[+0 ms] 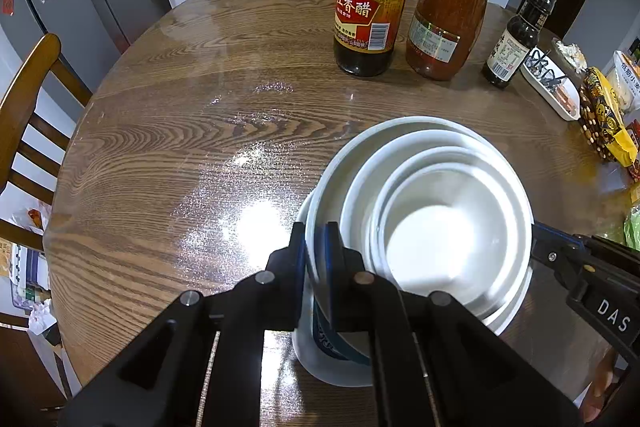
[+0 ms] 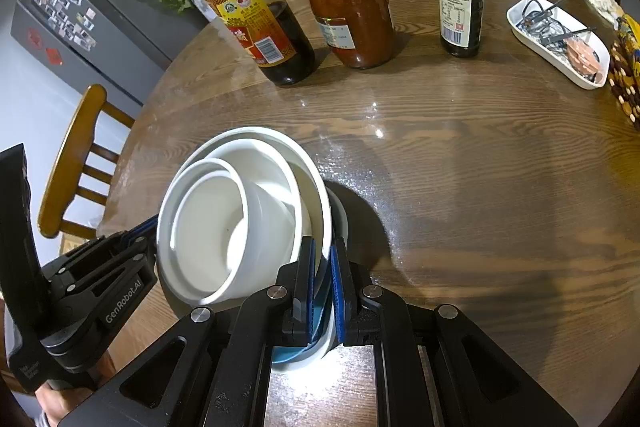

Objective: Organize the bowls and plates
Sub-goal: 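Lower the bowl stack onto the teal dish with both grippers, then open both grippers and release the bowl stack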

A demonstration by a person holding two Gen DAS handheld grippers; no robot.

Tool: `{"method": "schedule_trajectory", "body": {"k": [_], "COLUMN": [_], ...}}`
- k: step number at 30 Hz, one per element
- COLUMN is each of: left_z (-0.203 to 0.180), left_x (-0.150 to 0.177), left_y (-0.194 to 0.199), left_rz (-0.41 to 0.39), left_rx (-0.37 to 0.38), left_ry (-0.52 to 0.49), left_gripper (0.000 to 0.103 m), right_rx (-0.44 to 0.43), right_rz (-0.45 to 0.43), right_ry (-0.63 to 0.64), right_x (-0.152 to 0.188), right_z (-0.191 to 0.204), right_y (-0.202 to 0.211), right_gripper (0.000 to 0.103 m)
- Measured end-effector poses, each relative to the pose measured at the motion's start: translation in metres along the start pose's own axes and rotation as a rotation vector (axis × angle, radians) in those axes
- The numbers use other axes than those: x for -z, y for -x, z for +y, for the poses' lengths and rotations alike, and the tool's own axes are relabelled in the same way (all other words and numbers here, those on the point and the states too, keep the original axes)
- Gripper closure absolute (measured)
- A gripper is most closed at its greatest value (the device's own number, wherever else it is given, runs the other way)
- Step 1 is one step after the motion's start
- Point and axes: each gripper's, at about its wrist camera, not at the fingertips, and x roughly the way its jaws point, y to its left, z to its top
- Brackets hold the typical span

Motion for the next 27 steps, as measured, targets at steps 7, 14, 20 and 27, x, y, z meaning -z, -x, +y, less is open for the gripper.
{"method": "schedule_trajectory", "body": {"k": [7, 14, 20, 27], "left_z": [-0.002, 0.000, 0.001, 0.013], "left_x": [0.000, 0.000, 0.000, 0.000], "left_y": [0.000, 0.000, 0.001, 0.000], "left_rz": [-0.001, 0.002, -0.003, -0.001], "left_rx": [-0.012, -0.016, -0.030, -0.067], "left_ry": [-0.005, 0.005, 0.006, 0.057], "left_gripper": [0.097, 0.094, 0.090, 0.054], "right_rx": [0.000, 0.007, 0.001, 0.026], "right_rz": [0.003, 0.004, 0.007, 0.005], "right_ry": [-0.001, -0.005, -0.011, -0.007], "right_x": [0.000, 0.000, 0.000, 0.000], "right_z": [0.000, -0.002, -0.004, -0.003], "right_y": [-0.001, -0.001, -0.001, 0.000], "right_gripper": [0.091, 0.091, 0.091, 0.091]}}
